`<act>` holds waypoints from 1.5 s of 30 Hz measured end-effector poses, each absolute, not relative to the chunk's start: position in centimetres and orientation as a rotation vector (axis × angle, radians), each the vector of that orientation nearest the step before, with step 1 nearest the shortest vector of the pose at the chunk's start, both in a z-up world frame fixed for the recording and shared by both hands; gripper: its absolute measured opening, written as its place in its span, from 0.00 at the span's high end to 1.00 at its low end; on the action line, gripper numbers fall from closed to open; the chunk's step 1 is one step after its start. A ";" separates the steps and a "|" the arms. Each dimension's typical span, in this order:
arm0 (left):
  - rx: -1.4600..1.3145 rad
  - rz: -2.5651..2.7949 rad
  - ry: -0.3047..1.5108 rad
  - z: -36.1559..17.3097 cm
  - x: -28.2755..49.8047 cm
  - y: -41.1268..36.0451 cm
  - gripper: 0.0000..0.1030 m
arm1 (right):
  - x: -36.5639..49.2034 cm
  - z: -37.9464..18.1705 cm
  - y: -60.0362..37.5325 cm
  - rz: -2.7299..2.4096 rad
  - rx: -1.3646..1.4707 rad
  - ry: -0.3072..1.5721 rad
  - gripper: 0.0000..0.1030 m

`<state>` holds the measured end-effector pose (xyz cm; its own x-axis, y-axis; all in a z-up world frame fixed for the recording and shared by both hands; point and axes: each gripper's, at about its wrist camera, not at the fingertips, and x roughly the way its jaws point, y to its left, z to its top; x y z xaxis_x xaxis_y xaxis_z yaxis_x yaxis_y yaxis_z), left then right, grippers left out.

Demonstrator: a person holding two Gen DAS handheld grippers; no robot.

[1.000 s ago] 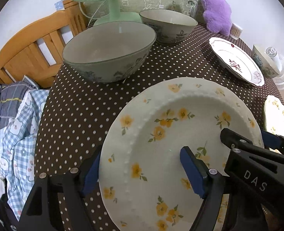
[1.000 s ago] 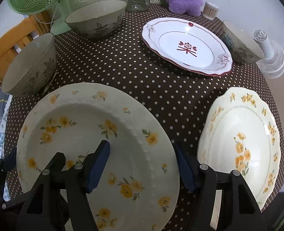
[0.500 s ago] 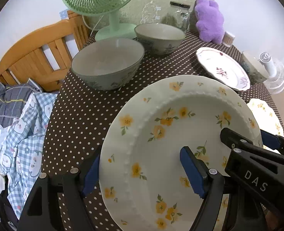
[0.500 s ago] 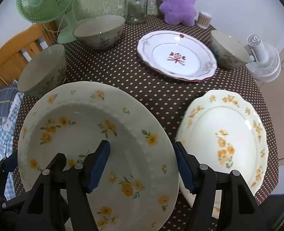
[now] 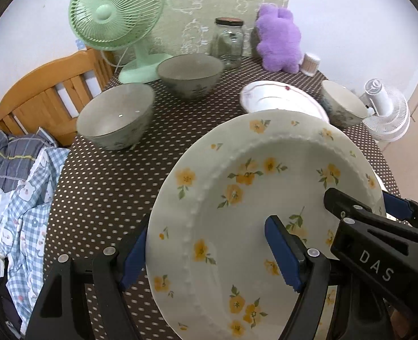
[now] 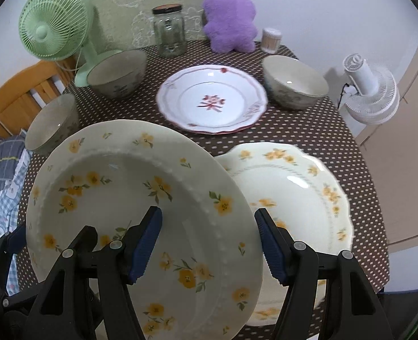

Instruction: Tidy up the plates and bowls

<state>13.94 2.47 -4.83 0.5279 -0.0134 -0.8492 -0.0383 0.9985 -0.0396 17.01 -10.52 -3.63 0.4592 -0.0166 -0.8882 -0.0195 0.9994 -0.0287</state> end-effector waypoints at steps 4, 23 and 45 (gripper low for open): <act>-0.049 0.007 1.007 -4.7 14.0 -0.1 0.24 | 16.9 -3.4 -13.1 -0.008 -0.031 1.089 0.32; -0.038 -0.054 1.052 -6.8 15.8 -9.8 0.24 | 17.7 -5.0 -23.1 -0.078 -0.009 1.129 0.32; 0.002 -0.037 1.121 -10.3 18.5 -13.3 0.24 | 19.8 -7.9 -26.4 -0.089 -0.031 1.191 0.35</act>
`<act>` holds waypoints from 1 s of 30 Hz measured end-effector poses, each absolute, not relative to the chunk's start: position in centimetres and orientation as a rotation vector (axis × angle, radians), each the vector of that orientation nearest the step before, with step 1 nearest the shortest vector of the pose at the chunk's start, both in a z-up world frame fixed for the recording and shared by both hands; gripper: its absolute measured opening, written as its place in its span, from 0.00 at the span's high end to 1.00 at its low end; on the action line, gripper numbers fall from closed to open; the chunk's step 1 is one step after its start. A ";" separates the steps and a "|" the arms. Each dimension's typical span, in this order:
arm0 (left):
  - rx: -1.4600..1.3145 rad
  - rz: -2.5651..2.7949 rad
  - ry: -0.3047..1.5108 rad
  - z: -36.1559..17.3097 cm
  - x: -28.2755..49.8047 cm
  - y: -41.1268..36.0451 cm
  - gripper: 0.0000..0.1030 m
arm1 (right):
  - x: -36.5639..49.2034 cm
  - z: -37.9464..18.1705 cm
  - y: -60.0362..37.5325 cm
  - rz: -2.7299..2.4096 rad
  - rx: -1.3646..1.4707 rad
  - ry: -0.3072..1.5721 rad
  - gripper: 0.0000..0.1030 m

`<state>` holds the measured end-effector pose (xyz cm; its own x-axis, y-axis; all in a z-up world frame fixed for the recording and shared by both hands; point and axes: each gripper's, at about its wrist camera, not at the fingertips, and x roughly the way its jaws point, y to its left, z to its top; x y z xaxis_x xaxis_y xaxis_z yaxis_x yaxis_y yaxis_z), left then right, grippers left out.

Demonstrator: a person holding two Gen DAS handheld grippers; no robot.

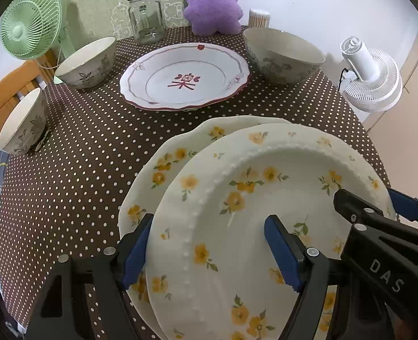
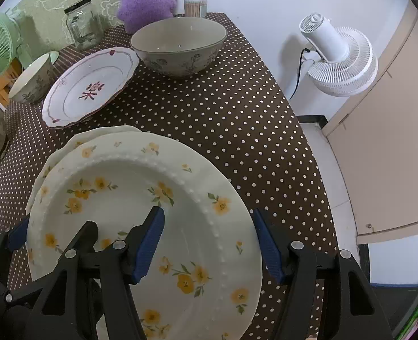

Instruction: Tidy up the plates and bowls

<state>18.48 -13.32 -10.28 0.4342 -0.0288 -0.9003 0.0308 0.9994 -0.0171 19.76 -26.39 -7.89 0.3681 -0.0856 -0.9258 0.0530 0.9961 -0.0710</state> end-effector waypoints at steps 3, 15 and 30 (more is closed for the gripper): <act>-0.003 -0.038 1.129 -10.6 18.8 -13.1 0.23 | 20.0 -8.1 -26.3 -0.088 -0.033 1.195 0.35; 0.033 -0.028 1.119 -10.8 18.6 -13.4 0.22 | 19.8 -8.3 -26.7 -0.079 -0.008 1.214 0.35; 0.186 0.018 1.119 -10.0 17.2 -14.6 0.22 | 17.3 -7.8 -28.0 -0.073 0.040 1.228 0.52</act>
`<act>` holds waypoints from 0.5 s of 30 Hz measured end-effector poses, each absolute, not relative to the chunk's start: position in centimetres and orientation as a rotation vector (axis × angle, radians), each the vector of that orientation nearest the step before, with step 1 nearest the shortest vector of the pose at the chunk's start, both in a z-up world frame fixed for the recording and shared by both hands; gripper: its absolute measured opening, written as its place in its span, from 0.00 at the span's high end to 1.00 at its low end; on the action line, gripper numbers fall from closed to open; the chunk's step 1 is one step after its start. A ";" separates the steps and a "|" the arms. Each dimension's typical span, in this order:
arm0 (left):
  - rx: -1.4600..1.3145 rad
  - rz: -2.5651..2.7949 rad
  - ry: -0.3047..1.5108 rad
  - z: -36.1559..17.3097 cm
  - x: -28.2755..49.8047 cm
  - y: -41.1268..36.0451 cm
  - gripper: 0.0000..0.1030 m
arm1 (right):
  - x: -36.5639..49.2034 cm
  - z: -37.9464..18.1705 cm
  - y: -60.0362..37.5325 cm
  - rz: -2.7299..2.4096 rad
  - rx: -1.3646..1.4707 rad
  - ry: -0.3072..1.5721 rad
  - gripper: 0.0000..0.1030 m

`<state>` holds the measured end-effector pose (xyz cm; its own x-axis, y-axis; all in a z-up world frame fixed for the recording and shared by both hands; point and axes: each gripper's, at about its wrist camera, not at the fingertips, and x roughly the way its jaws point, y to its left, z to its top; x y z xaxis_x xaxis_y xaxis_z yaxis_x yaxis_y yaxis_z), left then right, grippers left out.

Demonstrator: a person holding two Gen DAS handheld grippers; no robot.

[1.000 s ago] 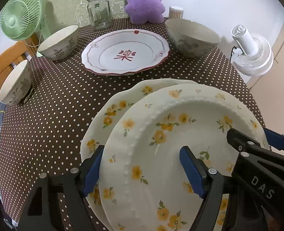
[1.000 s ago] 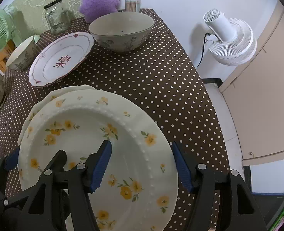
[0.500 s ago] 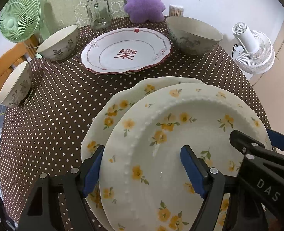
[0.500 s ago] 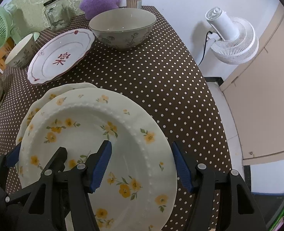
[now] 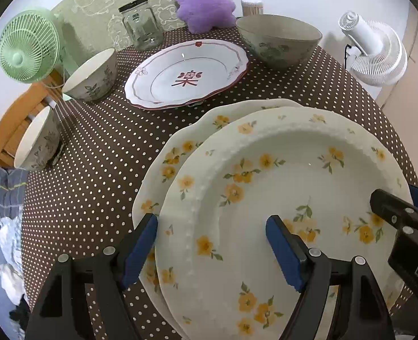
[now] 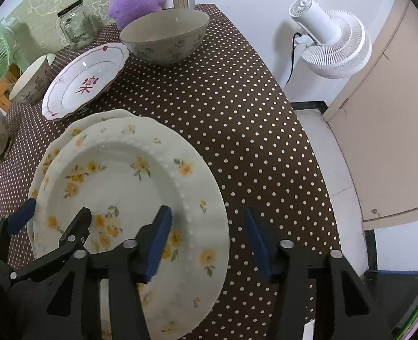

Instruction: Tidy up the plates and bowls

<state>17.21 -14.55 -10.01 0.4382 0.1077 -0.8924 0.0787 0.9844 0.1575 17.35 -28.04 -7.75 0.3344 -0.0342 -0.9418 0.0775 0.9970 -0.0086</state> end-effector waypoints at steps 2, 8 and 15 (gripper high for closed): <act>0.198 0.025 1.103 -9.6 16.9 -14.8 0.22 | 17.3 -7.7 -27.7 -0.057 0.028 1.223 0.61; 0.168 0.043 1.079 -8.8 16.7 -14.1 0.21 | 17.7 -7.7 -27.4 -0.050 0.012 1.218 0.61; 0.128 0.051 1.064 -8.4 16.9 -13.2 0.22 | 18.7 -7.7 -25.9 -0.013 -0.036 1.207 0.61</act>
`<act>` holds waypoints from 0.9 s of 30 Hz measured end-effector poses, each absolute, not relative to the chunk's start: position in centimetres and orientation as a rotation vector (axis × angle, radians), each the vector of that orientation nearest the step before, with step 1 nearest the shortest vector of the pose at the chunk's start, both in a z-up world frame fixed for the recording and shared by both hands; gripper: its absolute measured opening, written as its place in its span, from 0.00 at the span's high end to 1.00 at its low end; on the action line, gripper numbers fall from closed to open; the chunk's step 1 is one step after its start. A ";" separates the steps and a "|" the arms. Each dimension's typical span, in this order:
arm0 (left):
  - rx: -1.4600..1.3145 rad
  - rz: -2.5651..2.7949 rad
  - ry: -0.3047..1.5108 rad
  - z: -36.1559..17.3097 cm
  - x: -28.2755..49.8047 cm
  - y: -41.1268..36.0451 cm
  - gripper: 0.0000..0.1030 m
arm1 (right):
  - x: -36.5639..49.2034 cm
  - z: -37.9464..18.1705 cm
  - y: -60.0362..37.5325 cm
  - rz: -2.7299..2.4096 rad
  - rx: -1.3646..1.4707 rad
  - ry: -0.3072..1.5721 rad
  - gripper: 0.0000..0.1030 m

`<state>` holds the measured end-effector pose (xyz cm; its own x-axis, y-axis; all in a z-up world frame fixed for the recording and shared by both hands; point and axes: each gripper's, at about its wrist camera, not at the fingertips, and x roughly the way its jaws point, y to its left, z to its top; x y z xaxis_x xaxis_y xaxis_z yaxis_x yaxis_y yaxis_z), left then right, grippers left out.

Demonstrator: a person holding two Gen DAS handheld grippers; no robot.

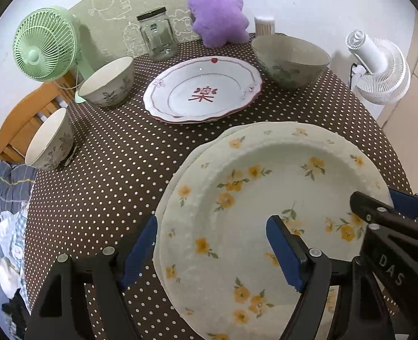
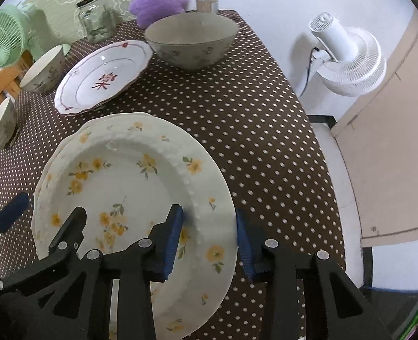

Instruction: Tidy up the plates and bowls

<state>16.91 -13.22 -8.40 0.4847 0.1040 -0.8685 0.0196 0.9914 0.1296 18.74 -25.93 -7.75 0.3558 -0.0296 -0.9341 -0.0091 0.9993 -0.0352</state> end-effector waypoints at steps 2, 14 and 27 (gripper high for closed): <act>0.110 0.051 1.072 -8.6 17.2 -12.8 0.22 | 19.1 -8.0 -25.7 -0.019 -0.048 1.214 0.60; 0.095 -0.018 1.102 -8.6 17.4 -11.9 0.22 | 19.6 -8.3 -25.3 -0.076 -0.037 1.227 0.57; 0.100 -0.135 1.016 -4.6 16.1 -7.7 0.14 | 17.1 -3.6 -21.2 -0.113 0.013 1.114 0.32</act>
